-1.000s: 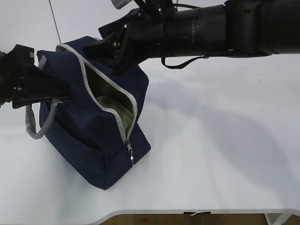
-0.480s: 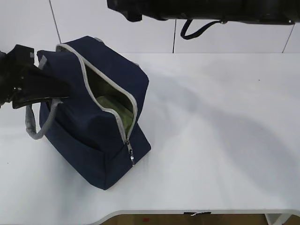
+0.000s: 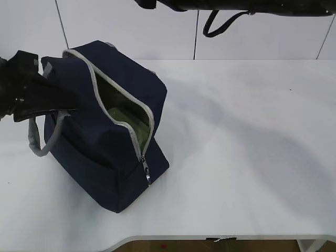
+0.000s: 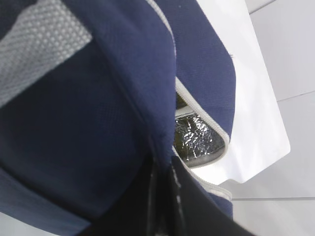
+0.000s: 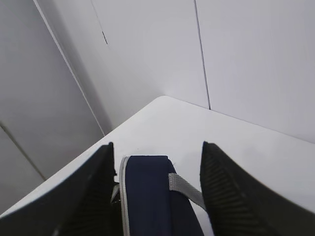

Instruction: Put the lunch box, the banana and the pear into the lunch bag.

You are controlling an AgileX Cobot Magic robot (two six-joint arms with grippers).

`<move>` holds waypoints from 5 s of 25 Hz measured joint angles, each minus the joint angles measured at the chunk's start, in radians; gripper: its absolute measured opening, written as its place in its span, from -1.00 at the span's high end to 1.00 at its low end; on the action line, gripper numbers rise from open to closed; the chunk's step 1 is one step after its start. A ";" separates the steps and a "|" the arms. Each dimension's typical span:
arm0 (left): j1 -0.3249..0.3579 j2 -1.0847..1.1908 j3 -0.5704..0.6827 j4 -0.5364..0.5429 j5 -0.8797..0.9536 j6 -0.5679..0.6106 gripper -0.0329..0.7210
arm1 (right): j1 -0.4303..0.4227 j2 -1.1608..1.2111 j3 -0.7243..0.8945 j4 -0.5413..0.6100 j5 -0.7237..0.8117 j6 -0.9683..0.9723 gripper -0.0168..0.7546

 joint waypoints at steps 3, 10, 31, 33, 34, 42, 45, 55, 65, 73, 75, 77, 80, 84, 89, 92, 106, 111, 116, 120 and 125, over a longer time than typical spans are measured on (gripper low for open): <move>0.000 0.000 0.000 0.000 0.000 0.000 0.91 | 0.000 0.000 0.000 -0.049 0.000 0.060 -0.20; 0.000 0.000 0.000 0.000 0.000 0.000 0.91 | 0.000 0.000 -0.096 -0.536 0.177 0.469 -0.16; 0.000 0.000 0.000 0.000 0.000 0.001 0.91 | -0.003 0.320 -0.603 -1.374 0.789 1.288 -0.10; 0.000 0.000 0.000 0.000 0.000 0.001 0.91 | -0.003 0.332 -0.604 -1.374 0.794 1.290 -0.09; 0.000 0.000 0.000 0.000 0.000 0.001 0.91 | -0.003 0.337 -0.605 -1.374 0.794 1.290 -0.09; 0.000 0.000 0.000 0.000 -0.003 0.001 0.91 | -0.003 0.377 -0.608 -1.319 0.780 1.290 0.01; 0.000 0.000 0.000 0.000 -0.008 0.001 0.91 | -0.003 0.377 -0.608 -1.331 0.774 1.290 0.17; 0.000 0.000 0.000 -0.007 -0.056 0.001 0.91 | -0.003 0.377 -0.608 -1.371 0.776 1.226 0.91; 0.000 0.070 -0.019 -0.155 -0.043 0.185 0.91 | -0.003 0.361 -0.608 -1.487 0.792 1.390 0.93; -0.035 0.249 -0.274 -0.100 0.106 0.221 0.91 | -0.006 0.283 -0.592 -1.657 0.824 1.532 0.93; -0.058 0.286 -0.341 -0.087 0.124 0.221 0.91 | -0.017 0.255 -0.568 -1.699 0.828 1.577 0.93; -0.077 0.315 -0.386 -0.082 0.134 0.221 0.91 | -0.035 0.218 -0.534 -1.729 0.828 1.609 0.93; -0.103 0.365 -0.442 -0.080 0.160 0.221 0.91 | -0.077 0.152 -0.450 -1.745 0.798 1.657 0.93; -0.142 0.455 -0.521 -0.079 0.205 0.221 0.91 | -0.140 0.055 -0.309 -1.745 0.745 1.681 0.93; -0.214 0.552 -0.653 -0.027 0.252 0.221 0.91 | -0.164 -0.048 -0.142 -1.762 0.635 1.690 0.93; -0.248 0.615 -0.751 0.032 0.311 0.221 0.91 | -0.164 -0.075 -0.043 -1.771 0.554 1.716 0.93; -0.267 0.682 -0.817 0.067 0.319 0.221 0.91 | -0.164 -0.141 0.118 -1.899 0.403 2.039 0.93; -0.267 0.702 -0.859 0.085 0.315 0.221 0.91 | -0.164 -0.166 0.140 -1.959 0.415 2.122 0.93; -0.267 0.708 -0.873 0.092 0.317 0.221 0.91 | -0.164 -0.171 0.147 -2.003 0.407 2.137 0.93; -0.267 0.708 -0.875 0.094 0.318 0.221 0.91 | -0.164 -0.171 0.147 -2.032 0.396 2.139 0.93; -0.267 0.708 -0.875 0.094 0.305 0.221 0.91 | -0.164 -0.171 0.147 -2.053 0.365 2.130 0.74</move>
